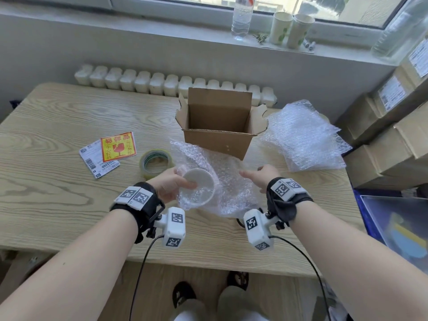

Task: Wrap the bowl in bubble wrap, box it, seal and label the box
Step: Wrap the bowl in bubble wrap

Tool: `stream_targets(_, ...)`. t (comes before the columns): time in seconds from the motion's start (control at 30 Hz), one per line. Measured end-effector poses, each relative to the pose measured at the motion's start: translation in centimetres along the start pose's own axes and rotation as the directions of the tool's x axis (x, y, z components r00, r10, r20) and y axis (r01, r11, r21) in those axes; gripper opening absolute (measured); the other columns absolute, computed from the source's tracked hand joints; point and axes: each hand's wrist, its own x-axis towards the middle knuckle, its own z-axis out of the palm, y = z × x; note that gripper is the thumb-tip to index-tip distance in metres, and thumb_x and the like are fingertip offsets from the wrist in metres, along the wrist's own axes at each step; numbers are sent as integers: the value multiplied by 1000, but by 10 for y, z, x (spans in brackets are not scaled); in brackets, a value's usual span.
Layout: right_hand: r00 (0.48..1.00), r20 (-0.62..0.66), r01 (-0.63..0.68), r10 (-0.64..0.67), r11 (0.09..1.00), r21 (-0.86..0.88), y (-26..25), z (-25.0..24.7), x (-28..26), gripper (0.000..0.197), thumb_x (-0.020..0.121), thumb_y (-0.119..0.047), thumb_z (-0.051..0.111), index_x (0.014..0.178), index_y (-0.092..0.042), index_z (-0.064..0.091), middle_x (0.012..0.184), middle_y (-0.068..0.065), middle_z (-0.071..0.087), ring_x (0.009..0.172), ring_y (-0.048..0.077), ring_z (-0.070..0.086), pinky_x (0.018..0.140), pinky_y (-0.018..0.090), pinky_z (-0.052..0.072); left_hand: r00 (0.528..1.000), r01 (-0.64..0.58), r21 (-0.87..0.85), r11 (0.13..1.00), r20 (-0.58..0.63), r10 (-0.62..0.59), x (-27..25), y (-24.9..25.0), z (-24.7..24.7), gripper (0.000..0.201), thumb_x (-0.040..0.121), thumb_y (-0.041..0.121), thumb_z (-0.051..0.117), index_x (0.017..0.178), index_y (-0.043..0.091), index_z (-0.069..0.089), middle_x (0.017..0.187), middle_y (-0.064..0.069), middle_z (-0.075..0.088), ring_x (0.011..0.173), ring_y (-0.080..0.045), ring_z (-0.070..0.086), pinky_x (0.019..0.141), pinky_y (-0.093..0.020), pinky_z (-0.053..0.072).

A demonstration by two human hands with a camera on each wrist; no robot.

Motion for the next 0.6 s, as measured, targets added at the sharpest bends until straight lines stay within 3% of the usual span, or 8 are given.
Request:
stream_targets(0.07,991,111,-77,77,997,-2,3,1,-1,73,76,-60,67,121,-4,54,115,14,63,104,30,62,93,42,51,1000,10,8,1000,-4,-10,3,-3,-2,42,78,-17,59,115,-1,47,94,-17,57,83,-28,58,70,-37,51)
stream_targets(0.13,981,164,-111,104,993,32,7,4,2,48,80,-46,71,106,-7,59,105,12,62,91,27,63,84,41,53,999,30,5,1000,17,-30,3,-6,-2,34,79,-15,57,110,-1,49,91,-17,59,78,-28,60,59,-35,56)
stream_targets(0.2,974,202,-137,99,973,184,11,12,7,27,82,-20,73,100,-1,65,99,12,65,82,25,63,82,41,56,997,74,2,997,29,-74,2,-8,-1,26,82,-13,56,103,1,50,89,-17,59,73,-29,61,48,-31,56)
stream_targets(0.3,970,244,-139,25,874,465,14,18,6,20,88,-10,62,106,-2,65,92,6,66,85,22,62,70,30,52,991,134,35,990,-33,-133,9,-15,-3,24,83,-14,56,98,3,48,96,-21,58,74,-31,61,44,-31,54)
stream_targets(0.33,957,289,-170,-5,800,576,14,18,3,11,90,-9,56,96,-5,64,87,7,67,82,22,63,68,28,51,987,148,50,988,-77,-144,14,-19,-6,25,82,-13,57,98,4,48,104,-24,56,79,-34,61,47,-34,56)
stream_targets(0.4,924,379,-266,-55,617,740,16,14,-1,23,93,-8,42,72,-10,53,70,8,65,63,22,67,60,29,52,973,185,101,978,-162,-167,20,-27,-12,30,78,-10,62,100,7,50,116,-27,53,94,-44,61,65,-48,58)
stream_targets(0.47,892,450,-360,-40,541,760,17,14,-3,27,92,-10,32,66,-13,40,58,7,57,56,28,69,51,28,54,962,219,113,969,-192,-195,28,-35,-19,36,70,-9,64,98,9,52,119,-28,52,103,-49,57,86,-62,49)
stream_targets(0.6,883,468,-335,38,749,572,17,34,1,27,96,5,33,76,-10,44,59,5,47,52,18,56,65,38,61,949,237,188,953,-256,-185,30,-37,-23,51,65,-5,64,113,7,50,116,-19,55,102,-39,57,90,-53,49)
